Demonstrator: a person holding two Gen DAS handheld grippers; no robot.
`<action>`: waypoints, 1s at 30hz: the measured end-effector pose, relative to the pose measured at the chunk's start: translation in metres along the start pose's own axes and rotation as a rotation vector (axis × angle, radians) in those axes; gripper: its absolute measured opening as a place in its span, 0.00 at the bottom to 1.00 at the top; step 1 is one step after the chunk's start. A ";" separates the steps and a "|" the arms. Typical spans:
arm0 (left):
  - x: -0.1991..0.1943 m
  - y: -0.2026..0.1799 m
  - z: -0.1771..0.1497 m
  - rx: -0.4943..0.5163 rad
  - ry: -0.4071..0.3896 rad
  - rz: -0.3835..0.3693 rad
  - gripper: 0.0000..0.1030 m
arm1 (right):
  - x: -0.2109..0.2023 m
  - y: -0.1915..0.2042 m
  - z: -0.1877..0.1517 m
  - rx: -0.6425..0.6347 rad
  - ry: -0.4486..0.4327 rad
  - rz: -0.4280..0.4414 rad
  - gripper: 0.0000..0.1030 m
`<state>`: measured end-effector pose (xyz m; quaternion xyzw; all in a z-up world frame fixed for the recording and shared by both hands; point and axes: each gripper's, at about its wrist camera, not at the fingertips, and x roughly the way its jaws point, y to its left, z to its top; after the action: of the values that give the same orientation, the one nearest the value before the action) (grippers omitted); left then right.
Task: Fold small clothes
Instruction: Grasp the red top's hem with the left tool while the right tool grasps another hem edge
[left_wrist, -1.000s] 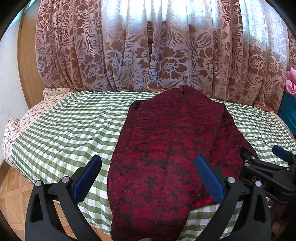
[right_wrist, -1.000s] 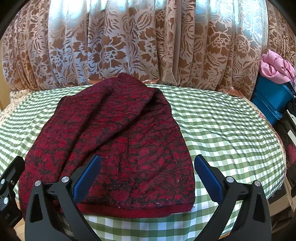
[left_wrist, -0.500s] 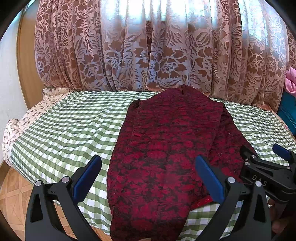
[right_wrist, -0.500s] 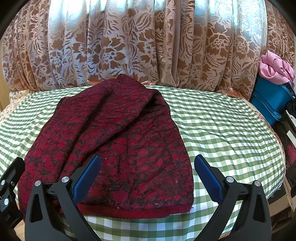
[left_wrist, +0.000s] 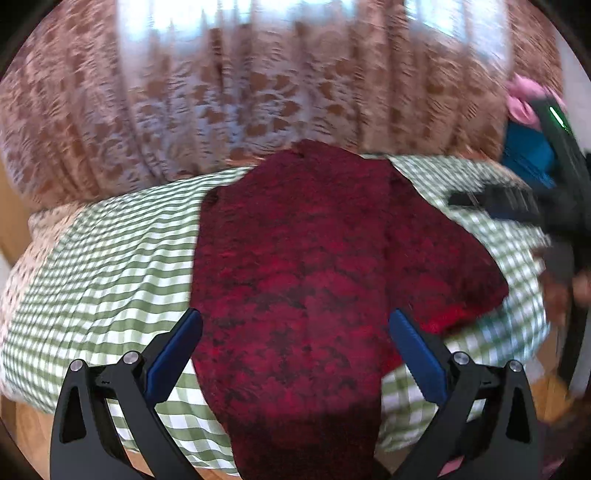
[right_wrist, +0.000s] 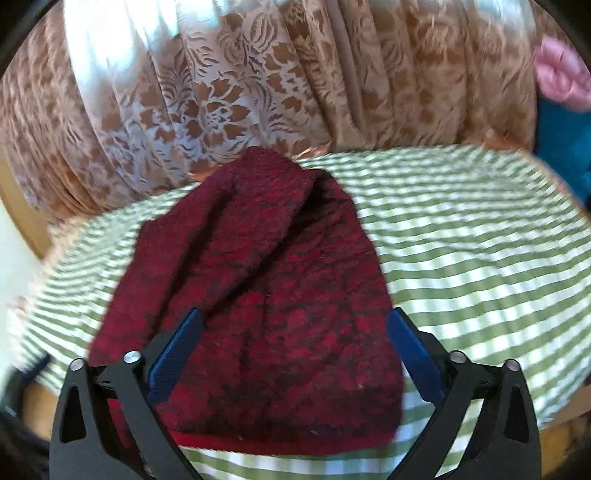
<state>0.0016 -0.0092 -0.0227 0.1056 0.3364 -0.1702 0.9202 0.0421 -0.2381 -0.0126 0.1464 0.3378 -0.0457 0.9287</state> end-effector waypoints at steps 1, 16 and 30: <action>0.001 -0.005 -0.004 0.025 0.007 0.004 0.96 | 0.005 -0.001 0.003 0.022 0.023 0.038 0.78; 0.006 0.036 -0.016 -0.145 0.075 -0.236 0.00 | 0.107 0.060 0.004 0.035 0.335 0.351 0.23; 0.013 -0.003 -0.004 0.013 0.072 -0.225 0.64 | 0.074 0.057 0.026 -0.033 0.258 0.421 0.11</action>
<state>0.0076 -0.0137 -0.0344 0.0791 0.3778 -0.2707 0.8819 0.1256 -0.1903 -0.0272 0.2032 0.4165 0.1735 0.8690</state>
